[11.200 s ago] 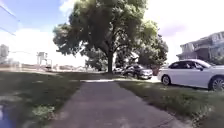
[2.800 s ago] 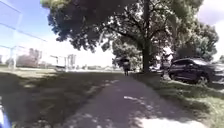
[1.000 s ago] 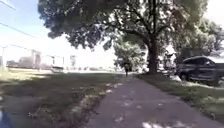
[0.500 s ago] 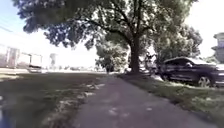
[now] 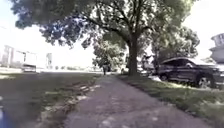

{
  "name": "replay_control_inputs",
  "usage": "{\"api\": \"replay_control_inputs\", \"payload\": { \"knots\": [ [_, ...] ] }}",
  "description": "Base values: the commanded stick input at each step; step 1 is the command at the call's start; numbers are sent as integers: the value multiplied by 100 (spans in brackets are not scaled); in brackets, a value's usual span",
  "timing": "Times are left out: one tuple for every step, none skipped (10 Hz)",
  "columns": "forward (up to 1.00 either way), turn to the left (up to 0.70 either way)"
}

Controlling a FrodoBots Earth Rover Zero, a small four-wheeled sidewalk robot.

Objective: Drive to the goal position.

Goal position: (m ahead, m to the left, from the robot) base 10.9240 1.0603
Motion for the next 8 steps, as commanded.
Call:
{"api": "replay_control_inputs", "payload": {
  "knots": [
    [70, 0],
    [70, 0],
    [70, 0],
    [70, 0],
    [70, 0],
    [70, 0],
    [70, 0],
    [70, 0]
  ]
}}
